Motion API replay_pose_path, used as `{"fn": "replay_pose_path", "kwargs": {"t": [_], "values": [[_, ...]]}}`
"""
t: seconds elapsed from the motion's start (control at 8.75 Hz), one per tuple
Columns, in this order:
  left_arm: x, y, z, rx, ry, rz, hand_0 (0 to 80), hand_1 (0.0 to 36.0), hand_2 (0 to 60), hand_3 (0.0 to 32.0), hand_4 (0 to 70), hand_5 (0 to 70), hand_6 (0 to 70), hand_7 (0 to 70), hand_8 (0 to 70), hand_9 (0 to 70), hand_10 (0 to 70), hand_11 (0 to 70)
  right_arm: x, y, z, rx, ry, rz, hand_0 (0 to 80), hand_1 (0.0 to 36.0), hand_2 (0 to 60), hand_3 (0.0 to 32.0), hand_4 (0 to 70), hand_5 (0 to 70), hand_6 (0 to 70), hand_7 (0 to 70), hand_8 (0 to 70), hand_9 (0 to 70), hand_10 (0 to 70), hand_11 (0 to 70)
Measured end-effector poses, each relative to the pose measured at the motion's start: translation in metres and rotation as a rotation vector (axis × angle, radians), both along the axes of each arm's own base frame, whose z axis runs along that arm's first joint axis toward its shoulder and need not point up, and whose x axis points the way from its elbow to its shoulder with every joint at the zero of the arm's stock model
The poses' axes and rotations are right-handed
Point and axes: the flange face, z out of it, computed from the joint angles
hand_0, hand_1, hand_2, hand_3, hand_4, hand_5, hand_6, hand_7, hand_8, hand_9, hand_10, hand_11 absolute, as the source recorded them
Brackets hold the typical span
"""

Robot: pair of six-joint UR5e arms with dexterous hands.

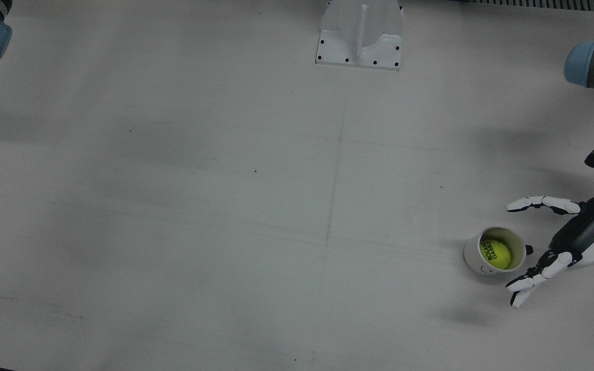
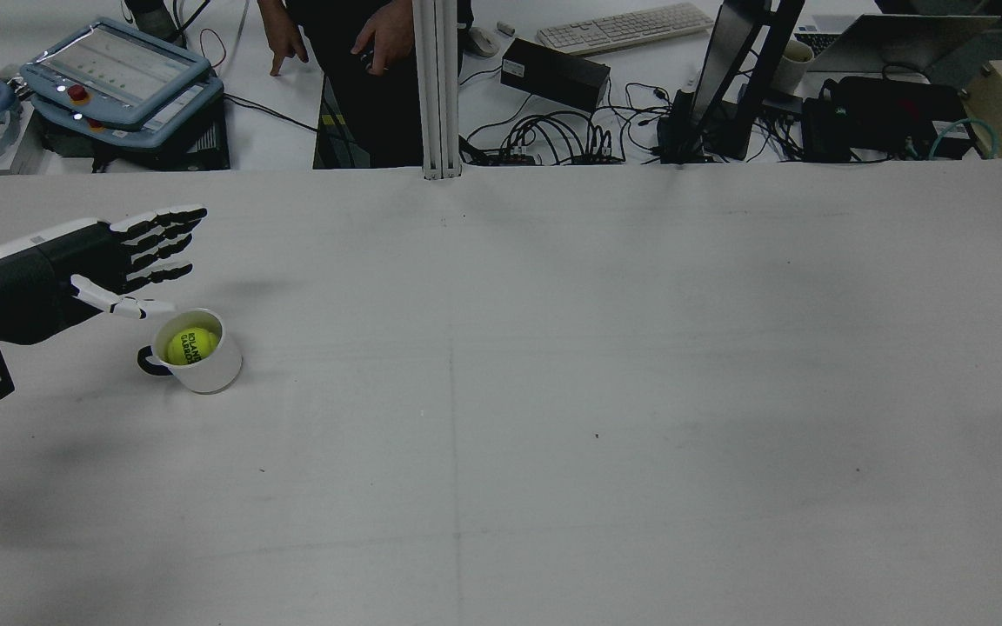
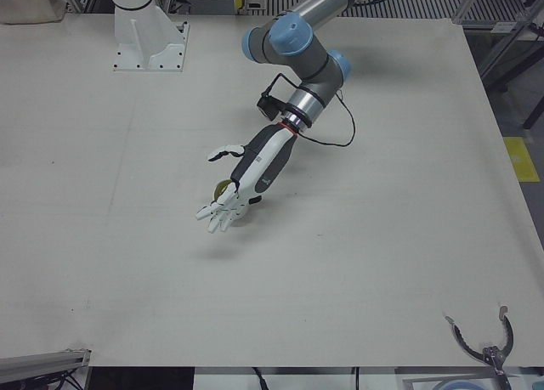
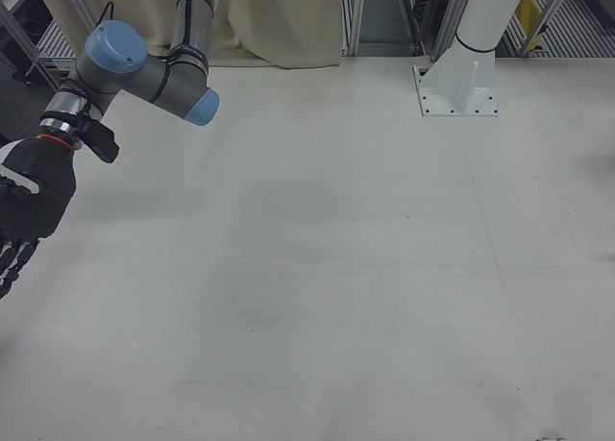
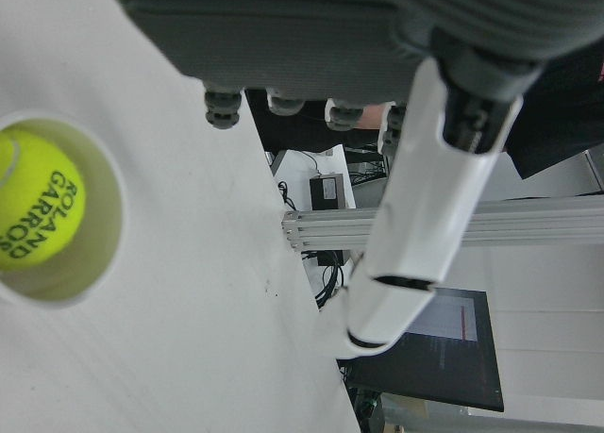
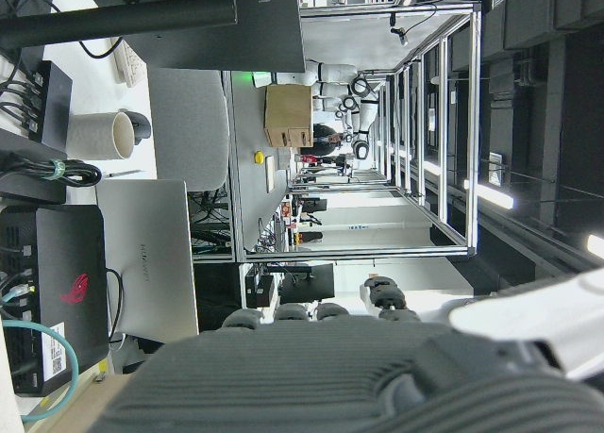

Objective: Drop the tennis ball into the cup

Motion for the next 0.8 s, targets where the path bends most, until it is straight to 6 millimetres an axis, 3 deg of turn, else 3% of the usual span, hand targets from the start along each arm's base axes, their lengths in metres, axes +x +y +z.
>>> {"fn": "replay_pose_path", "kwargs": {"t": [0.11,0.23,0.34,0.46,0.69,0.8], "values": [[-0.024,-0.003,-0.015,0.012,0.014,-0.035,61.9,36.0,51.2,0.0,1.2,9.7,2.0,0.0,0.0,0.0,1.8,6.2,0.000,0.000,0.000,0.000,0.000,0.000,0.0,0.0,0.0,0.0,0.0,0.0,0.0,0.0,0.0,0.0,0.0,0.0],[-0.067,-0.009,-0.035,0.030,0.023,-0.108,58.2,36.0,47.9,0.0,0.0,8.6,0.6,0.0,0.0,0.0,0.1,3.0,0.000,0.000,0.000,0.000,0.000,-0.001,0.0,0.0,0.0,0.0,0.0,0.0,0.0,0.0,0.0,0.0,0.0,0.0],[-0.122,-0.015,-0.054,0.053,0.020,-0.205,56.4,35.8,45.0,0.0,0.0,7.9,0.0,0.0,0.0,0.0,0.0,0.0,0.000,0.000,0.000,0.000,0.000,-0.001,0.0,0.0,0.0,0.0,0.0,0.0,0.0,0.0,0.0,0.0,0.0,0.0],[-0.175,-0.017,-0.063,0.066,0.005,-0.302,55.4,35.3,45.7,0.0,0.0,7.6,0.0,0.0,0.0,0.0,0.0,0.0,0.000,0.000,0.000,0.000,0.000,-0.001,0.0,0.0,0.0,0.0,0.0,0.0,0.0,0.0,0.0,0.0,0.0,0.0],[-0.254,-0.011,-0.057,0.045,-0.035,-0.440,56.6,36.0,50.9,0.0,0.0,8.1,0.0,0.0,0.0,0.0,0.0,0.0,0.000,0.000,0.000,0.000,0.000,0.000,0.0,0.0,0.0,0.0,0.0,0.0,0.0,0.0,0.0,0.0,0.0,0.0],[-0.274,-0.005,-0.048,0.022,-0.050,-0.476,56.2,36.0,52.6,0.0,0.0,8.0,0.0,0.0,0.0,0.0,0.0,0.0,0.000,0.000,0.000,0.000,0.000,0.000,0.0,0.0,0.0,0.0,0.0,0.0,0.0,0.0,0.0,0.0,0.0,0.0]]}}
